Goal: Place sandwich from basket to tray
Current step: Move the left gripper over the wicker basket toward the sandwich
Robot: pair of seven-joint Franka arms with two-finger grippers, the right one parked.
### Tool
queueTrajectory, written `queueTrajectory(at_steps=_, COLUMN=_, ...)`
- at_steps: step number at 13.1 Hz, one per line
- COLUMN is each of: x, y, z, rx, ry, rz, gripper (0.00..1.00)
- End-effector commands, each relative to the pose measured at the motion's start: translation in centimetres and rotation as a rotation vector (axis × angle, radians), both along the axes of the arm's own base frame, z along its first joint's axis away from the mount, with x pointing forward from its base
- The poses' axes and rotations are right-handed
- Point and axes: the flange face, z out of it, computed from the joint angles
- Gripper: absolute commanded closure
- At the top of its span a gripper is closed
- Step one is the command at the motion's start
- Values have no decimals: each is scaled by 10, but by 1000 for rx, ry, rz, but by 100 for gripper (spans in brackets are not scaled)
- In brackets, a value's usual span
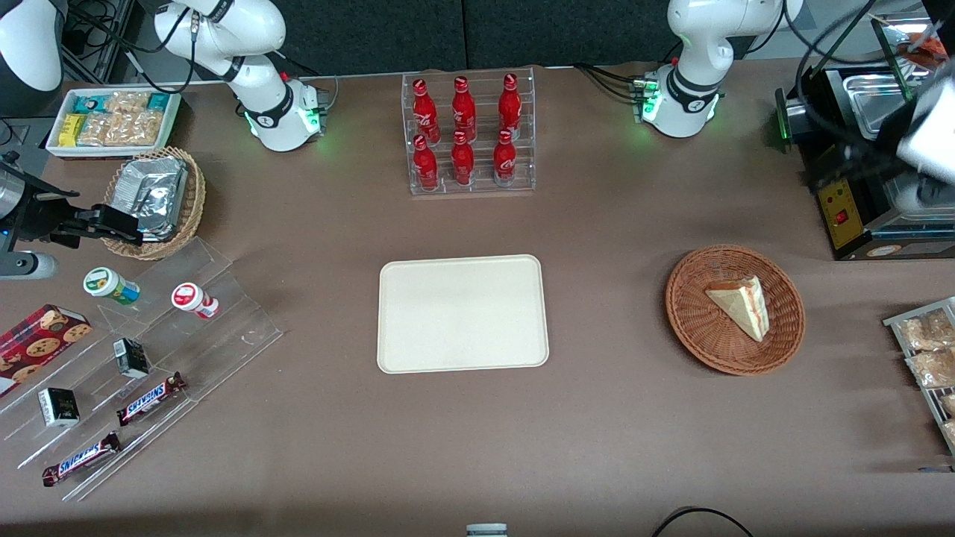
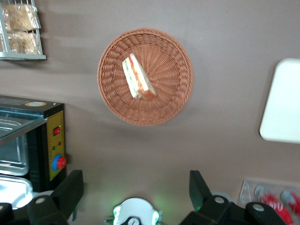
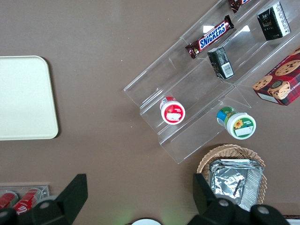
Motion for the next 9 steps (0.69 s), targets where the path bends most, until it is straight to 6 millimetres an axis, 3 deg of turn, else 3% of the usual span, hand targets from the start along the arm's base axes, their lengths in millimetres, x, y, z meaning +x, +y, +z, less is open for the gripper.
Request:
queueTrajectory(at_steps=1, x=15, y=0, z=-39, rx=27, ry=-3, rz=142, gripper=0)
queueTrajectory(at_steps=6, x=30, y=6, z=-156, rx=42, ry=-103, rz=409, gripper=0)
queueTrajectory(at_steps=9, x=20, y=36, z=-212, rx=25, ry=-151, rz=487, gripper=0)
